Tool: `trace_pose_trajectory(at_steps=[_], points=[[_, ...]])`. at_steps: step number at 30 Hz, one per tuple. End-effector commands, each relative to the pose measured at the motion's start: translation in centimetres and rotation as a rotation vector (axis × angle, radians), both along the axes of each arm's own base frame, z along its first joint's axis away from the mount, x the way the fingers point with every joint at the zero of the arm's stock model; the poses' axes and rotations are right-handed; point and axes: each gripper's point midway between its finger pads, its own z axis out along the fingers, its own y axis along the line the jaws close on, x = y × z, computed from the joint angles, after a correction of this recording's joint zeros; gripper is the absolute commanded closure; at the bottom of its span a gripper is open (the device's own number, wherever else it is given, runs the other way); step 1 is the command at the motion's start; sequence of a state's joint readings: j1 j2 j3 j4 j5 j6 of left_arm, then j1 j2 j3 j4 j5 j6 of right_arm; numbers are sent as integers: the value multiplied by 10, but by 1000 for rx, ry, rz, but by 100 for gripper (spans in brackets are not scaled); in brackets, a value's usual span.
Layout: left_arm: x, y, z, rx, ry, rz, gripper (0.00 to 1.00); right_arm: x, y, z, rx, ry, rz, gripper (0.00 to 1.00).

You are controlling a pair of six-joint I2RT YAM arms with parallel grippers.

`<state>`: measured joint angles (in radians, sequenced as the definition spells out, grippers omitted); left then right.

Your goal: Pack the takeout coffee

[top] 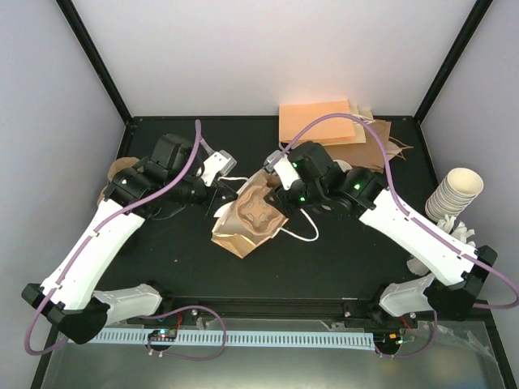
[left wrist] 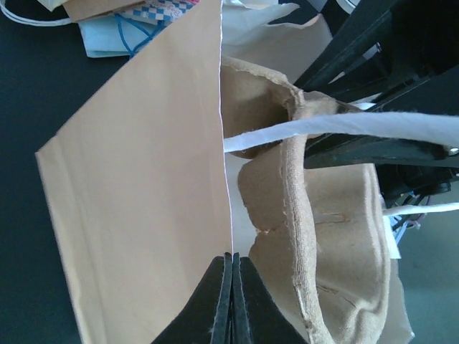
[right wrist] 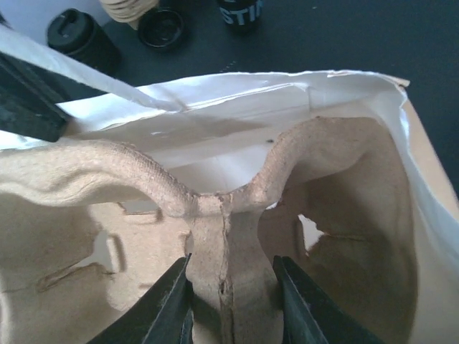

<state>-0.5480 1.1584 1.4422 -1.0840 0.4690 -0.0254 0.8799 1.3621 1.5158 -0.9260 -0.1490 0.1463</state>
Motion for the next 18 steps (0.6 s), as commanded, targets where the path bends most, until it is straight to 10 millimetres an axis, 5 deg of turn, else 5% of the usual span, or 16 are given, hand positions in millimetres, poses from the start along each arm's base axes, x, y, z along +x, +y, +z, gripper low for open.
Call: trace_pose_trajectory(at_steps=[1, 11, 18], points=[[-8, -7, 4, -33, 3, -44, 98, 12, -8, -6, -74, -105, -81, 68], [0, -17, 2, -95, 48, 2, 98, -3, -1, -8, -53, -235, -93, 68], [3, -25, 6, -149, 55, 3, 98, -20, 6, -33, -51, -226, -68, 68]])
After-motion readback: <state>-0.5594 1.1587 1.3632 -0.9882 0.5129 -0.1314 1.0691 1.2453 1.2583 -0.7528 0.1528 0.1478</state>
